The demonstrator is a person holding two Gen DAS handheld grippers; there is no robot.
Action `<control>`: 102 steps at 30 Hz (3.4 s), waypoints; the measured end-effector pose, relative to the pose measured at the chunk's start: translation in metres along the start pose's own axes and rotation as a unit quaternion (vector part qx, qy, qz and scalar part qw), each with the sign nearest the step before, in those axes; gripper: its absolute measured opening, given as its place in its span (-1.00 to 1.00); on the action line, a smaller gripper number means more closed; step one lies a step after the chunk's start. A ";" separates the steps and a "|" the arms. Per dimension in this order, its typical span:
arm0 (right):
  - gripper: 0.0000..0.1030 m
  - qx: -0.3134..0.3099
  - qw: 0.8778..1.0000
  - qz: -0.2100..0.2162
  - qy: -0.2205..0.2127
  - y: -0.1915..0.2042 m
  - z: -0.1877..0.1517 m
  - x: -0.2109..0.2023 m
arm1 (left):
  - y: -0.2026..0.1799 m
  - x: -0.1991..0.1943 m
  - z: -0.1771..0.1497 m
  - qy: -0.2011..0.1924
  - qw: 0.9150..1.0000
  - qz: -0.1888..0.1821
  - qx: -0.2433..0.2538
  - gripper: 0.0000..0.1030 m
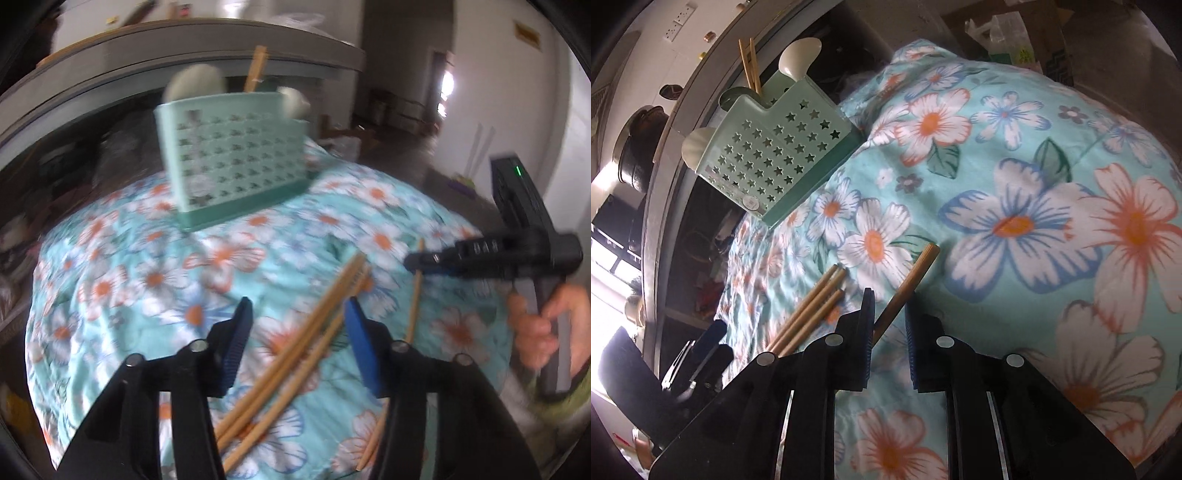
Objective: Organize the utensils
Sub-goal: 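Grasp one chopstick with the right gripper while the left gripper grasps another chopstick, then lower the left gripper's chopstick into the caddy and release it while the right gripper carries its chopstick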
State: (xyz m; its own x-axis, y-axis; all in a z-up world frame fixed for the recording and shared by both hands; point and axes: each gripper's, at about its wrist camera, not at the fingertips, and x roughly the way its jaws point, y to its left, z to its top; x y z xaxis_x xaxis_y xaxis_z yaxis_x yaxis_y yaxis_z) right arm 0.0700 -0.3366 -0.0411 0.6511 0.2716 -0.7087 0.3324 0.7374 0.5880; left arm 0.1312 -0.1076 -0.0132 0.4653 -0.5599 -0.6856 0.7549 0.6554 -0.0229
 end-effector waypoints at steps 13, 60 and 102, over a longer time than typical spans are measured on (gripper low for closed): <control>-0.71 0.007 1.000 0.017 0.002 -0.009 -0.003 -0.006 | -0.064 0.056 -0.013 0.051 0.968 0.047 0.240 -0.63; -0.77 0.055 0.995 0.080 -0.021 -0.030 0.005 -0.016 | -0.037 0.094 0.049 0.164 0.985 -0.051 0.007 -0.90; -0.91 -0.068 0.977 0.114 -0.165 0.037 0.018 -0.122 | 0.013 -0.109 0.145 -0.161 0.982 -0.055 -0.080 -0.90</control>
State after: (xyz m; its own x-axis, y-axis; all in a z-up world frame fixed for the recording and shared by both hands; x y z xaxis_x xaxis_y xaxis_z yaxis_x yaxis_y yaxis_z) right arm 0.0156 -0.3539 0.0742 0.8897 0.2409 -0.3879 0.0737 0.7628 0.6425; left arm 0.1575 -0.1122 0.1667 0.5273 -0.7459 -0.4068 0.7381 0.6393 -0.2156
